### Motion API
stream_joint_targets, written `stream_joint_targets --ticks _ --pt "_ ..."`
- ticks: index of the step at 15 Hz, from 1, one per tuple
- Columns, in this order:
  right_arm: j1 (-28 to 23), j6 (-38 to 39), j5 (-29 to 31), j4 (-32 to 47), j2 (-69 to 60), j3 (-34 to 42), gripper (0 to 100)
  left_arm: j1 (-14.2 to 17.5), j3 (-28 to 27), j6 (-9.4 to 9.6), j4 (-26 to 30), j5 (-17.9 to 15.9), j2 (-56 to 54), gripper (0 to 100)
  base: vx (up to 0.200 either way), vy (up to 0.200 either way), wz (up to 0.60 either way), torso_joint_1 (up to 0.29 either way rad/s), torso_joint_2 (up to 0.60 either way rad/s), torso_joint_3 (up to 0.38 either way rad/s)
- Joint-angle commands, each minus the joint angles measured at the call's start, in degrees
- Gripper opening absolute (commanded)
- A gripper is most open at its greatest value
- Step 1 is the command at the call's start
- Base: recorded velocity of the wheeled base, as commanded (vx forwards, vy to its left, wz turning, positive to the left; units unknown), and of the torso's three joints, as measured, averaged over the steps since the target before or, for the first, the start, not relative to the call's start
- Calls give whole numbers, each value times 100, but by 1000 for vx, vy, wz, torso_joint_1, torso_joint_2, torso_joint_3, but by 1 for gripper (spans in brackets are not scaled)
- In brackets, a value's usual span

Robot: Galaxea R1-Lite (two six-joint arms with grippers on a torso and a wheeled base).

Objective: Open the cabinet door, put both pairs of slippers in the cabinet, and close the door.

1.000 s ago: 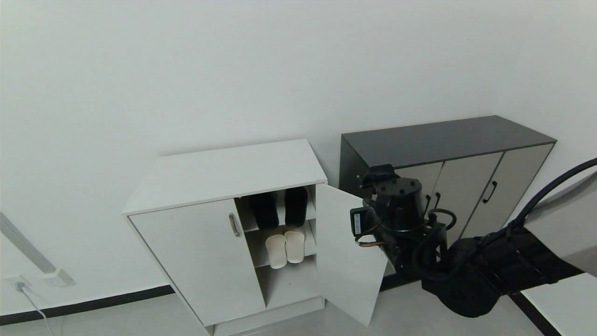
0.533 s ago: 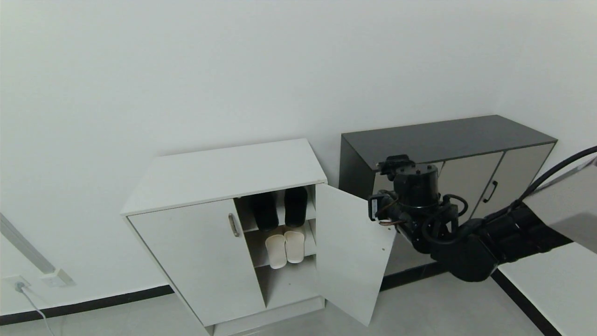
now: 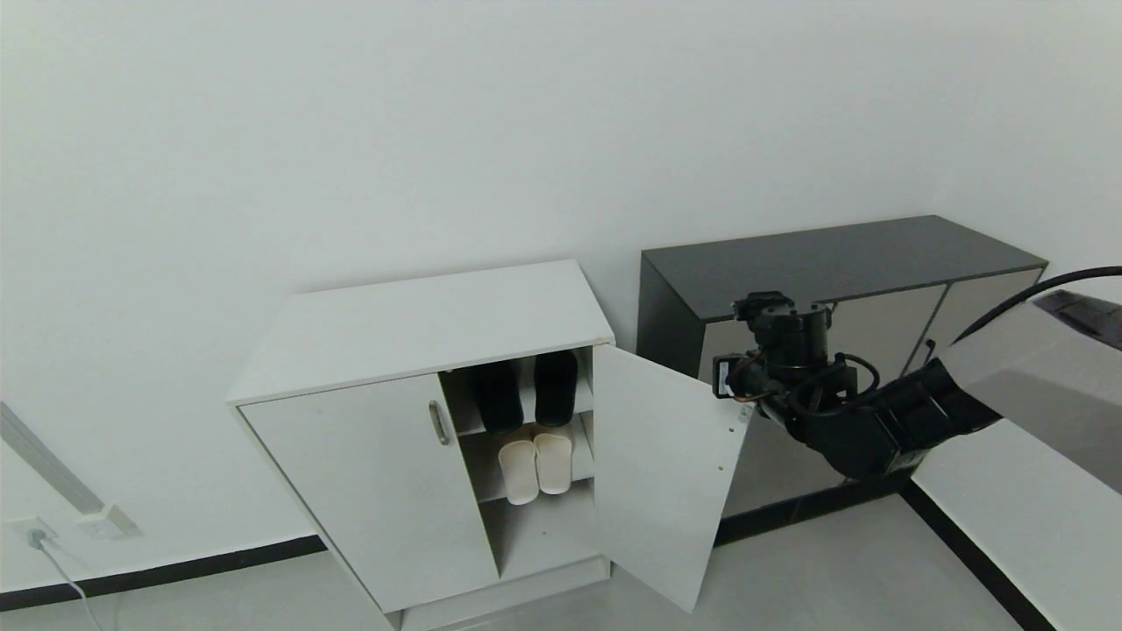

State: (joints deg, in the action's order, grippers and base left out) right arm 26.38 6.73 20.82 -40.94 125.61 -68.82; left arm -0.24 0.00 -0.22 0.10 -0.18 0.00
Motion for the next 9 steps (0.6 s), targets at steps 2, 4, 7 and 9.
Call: stream_joint_targets --ticks 2,4,7,9 --pt "-168 4 -43 112 482 -255 0 -2 0 -4 -1 1 0 0 0 0 0 0 0 0" --pt "-283 4 -113 130 693 -457 0 -2 0 -4 -1 1 9 0 0 0 0 0 0 0" --pt "-370 4 -342 332 754 -519 0 -2 0 -4 -1 1 0 0 0 0 0 0 0 0" --pt "-370 4 -377 341 772 -528 0 -2 0 -13 -1 1 0 0 0 0 0 0 0 0"
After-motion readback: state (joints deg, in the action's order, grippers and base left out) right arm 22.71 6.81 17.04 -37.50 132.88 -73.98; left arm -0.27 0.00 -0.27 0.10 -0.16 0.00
